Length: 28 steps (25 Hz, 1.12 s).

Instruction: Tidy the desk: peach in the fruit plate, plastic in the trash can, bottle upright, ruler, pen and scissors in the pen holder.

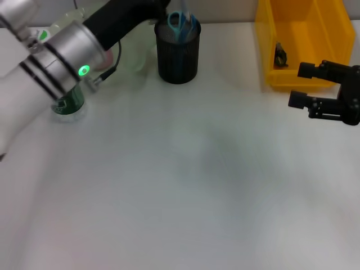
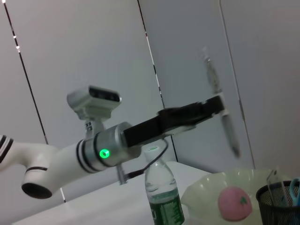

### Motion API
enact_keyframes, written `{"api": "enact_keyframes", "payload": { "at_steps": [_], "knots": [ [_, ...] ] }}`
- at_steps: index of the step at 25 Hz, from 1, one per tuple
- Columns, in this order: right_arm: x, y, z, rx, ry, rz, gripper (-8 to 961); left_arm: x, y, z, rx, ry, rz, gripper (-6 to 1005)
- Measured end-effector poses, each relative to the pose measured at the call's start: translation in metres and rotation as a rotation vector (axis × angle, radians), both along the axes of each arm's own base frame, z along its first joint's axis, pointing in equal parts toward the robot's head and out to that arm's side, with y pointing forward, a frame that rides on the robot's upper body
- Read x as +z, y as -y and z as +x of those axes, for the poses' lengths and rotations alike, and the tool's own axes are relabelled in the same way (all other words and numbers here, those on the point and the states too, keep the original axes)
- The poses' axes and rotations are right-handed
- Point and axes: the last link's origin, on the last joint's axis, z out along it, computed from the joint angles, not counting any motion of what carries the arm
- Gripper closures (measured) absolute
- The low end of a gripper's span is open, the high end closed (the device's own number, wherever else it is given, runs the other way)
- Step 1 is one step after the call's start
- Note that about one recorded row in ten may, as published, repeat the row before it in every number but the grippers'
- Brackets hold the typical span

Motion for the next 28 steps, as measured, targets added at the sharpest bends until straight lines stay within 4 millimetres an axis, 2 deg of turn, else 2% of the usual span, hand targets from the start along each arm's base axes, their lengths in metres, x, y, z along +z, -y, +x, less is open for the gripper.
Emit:
{"api": "enact_keyframes", "payload": {
  "at_steps": [3, 5, 10, 24, 28],
  "knots": [
    [-0.002, 0.001, 0.001, 0.001, 0.004, -0.007, 130, -0.004, -0.008, 0.004, 0.039, -0.012, 0.035, 861],
    [-0.005, 0.002, 0.0, 0.004, 0.007, -0.015, 129, -0.011, -0.023, 0.008, 0.117, -0.058, 0.068, 861],
    [-0.013, 0.002, -0.005, 0.021, 0.008, -0.038, 129, -0.019, -0.037, 0.005, 0.24, -0.121, 0.112, 861],
    [-0.015, -0.004, -0.012, 0.042, 0.008, -0.046, 130, -0.023, -0.04, -0.009, 0.32, -0.168, 0.1, 859],
    [-0.015, -0.005, -0.014, 0.044, 0.007, -0.048, 130, -0.025, -0.038, -0.01, 0.316, -0.172, 0.088, 780]
  ]
}}
